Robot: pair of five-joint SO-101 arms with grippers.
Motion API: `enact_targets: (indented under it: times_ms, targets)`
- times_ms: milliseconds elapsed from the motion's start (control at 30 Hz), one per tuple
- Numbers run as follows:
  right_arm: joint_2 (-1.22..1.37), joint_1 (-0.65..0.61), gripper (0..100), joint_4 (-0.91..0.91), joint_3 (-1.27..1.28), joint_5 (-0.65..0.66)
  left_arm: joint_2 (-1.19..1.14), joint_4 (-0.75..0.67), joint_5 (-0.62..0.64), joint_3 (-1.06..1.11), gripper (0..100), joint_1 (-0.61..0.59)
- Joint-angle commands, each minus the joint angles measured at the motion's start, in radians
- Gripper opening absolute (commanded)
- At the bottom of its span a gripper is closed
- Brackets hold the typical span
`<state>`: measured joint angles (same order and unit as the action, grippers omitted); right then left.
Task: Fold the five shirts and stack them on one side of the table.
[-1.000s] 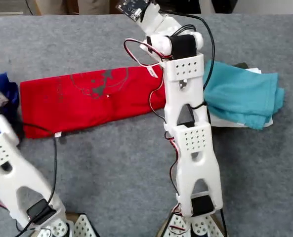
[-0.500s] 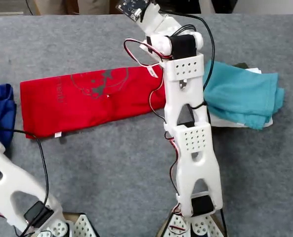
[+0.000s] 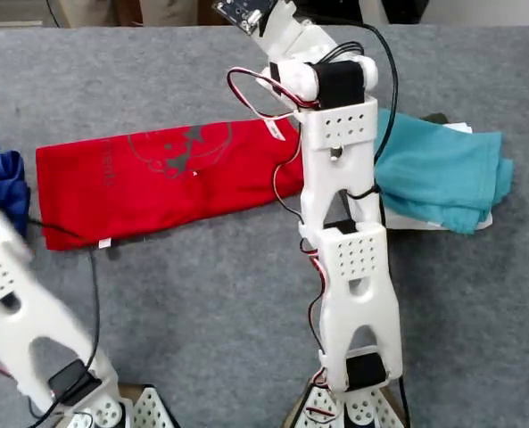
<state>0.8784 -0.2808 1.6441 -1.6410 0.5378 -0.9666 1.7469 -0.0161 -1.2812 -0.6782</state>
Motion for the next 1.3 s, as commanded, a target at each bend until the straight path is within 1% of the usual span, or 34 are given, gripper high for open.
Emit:
enact_targets:
  times_ms: [0,67,133,300,433,533,767,900,1033,1133,1267]
  targets:
    - [-0.061,0.013,0.2,0.003,-0.025,0.008,0.051,0.014,-0.005,-0.021,18,0.121]
    - [-0.065,0.013,0.2,0.005,-0.025,0.008,0.048,0.014,-0.008,-0.003,18,0.16]
    - [-0.065,0.013,0.2,0.005,-0.025,0.008,0.047,0.011,-0.035,0.032,18,0.172]
    - [-0.064,0.015,0.2,0.005,-0.025,0.008,-0.001,0.011,-0.104,0.114,18,0.153]
    - [-0.065,0.024,0.2,0.005,-0.025,0.008,-0.061,0.011,-0.11,0.114,18,0.107]
    - [-0.065,0.024,0.2,0.005,-0.027,0.008,-0.134,-0.011,-0.109,0.117,23,0.104]
    - [-0.065,0.024,0.2,0.005,-0.027,0.008,-0.22,-0.015,-0.107,0.026,21,0.094]
    - [-0.065,0.024,0.2,0.005,-0.027,0.008,-0.237,-0.015,-0.11,0.017,17,0.098]
    - [-0.068,0.024,0.2,0.005,-0.028,0.008,-0.249,-0.011,-0.11,0.025,9,0.152]
    - [-0.119,0.025,0.2,0.035,-0.028,0.008,-0.243,-0.011,-0.11,0.017,2,0.195]
    - [-0.196,0.028,0.2,0.078,-0.028,0.008,-0.237,-0.009,-0.11,0.003,2,0.262]
